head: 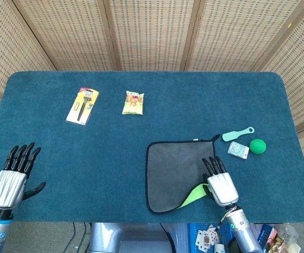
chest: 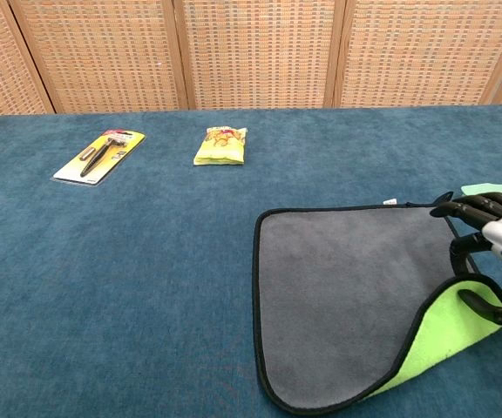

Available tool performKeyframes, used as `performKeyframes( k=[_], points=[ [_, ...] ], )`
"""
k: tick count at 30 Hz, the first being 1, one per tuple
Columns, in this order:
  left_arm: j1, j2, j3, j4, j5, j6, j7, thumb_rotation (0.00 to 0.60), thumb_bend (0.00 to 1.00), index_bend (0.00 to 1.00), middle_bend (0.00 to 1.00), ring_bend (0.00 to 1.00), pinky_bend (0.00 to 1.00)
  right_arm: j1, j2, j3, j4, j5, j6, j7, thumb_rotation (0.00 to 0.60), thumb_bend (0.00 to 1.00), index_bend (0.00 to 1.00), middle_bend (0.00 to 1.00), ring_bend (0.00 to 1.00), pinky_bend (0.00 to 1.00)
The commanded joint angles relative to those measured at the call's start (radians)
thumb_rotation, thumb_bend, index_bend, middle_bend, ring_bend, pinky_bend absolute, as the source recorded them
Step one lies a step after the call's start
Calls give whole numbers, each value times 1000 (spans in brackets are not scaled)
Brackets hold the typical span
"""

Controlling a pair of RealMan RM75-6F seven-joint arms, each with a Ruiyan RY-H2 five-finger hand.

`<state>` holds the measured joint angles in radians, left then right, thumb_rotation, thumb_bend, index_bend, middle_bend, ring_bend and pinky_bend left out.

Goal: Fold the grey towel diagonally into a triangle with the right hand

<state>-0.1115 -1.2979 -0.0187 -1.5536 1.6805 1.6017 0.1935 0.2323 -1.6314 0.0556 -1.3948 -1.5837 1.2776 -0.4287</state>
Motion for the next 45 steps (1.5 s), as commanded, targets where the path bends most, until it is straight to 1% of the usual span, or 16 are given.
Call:
performKeyframes(
  k=[1,12,19,29,34,45],
  points=[
    [0,0,0,0,-1,-1,-1,600,165,0,0,0,0,19,-4,17,-10,15,-19,-20,600,491,645,124,0,0],
    [-3,-2,-1,2,-5,-8,1,600,164,0,0,0,0,105,-17,100,-29,83,-87,-97,600,491,649,129,0,0],
    [-4,-2,-2,4,-7,-10,0,600,164,0,0,0,0,161,-28,145,-15,145,-136,-145,600,491,653,134,0,0],
    [-7,-4,-8,7,-23,-20,-3,600,164,0,0,0,0,233,-59,183,25,212,-182,-185,600,491,653,140,0,0],
    [-8,-2,-11,7,-28,-22,-6,600,164,0,0,0,0,265,-78,192,46,241,-196,-200,600,491,653,141,0,0],
    [-8,-1,-12,8,-32,-23,-9,600,164,0,0,0,0,315,-116,186,78,267,-205,-195,600,491,653,144,0,0]
  ],
)
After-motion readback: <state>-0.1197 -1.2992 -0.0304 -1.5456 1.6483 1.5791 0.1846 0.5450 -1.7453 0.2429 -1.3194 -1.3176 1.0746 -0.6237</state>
